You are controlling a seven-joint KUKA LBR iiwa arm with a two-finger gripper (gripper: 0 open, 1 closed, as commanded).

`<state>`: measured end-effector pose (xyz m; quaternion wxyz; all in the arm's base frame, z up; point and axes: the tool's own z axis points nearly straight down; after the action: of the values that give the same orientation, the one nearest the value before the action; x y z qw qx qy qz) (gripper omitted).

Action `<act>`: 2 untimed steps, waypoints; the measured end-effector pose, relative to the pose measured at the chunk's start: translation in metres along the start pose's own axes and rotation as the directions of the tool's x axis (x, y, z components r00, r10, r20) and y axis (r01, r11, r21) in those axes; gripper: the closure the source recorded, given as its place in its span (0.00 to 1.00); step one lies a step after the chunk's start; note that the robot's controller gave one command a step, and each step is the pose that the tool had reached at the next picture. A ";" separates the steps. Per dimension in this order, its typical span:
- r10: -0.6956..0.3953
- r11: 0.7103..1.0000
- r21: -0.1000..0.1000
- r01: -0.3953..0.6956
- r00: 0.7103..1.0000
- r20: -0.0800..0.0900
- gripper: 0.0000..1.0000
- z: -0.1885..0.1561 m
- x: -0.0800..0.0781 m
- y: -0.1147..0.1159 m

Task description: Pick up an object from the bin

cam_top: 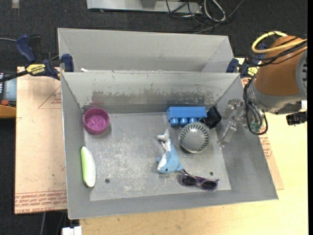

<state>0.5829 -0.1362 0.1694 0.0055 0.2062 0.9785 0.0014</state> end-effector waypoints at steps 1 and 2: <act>-0.147 0.989 0.002 0.147 0.989 -0.007 0.00 -0.031 0.021 0.001; -0.109 0.994 -0.001 0.109 0.994 0.009 0.00 0.002 0.005 0.024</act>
Offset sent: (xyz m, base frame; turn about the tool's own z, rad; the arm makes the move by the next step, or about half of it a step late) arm 0.0221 0.0356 -0.0574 0.0048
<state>0.5877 -0.1123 0.1679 0.0102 0.1524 0.9883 0.0011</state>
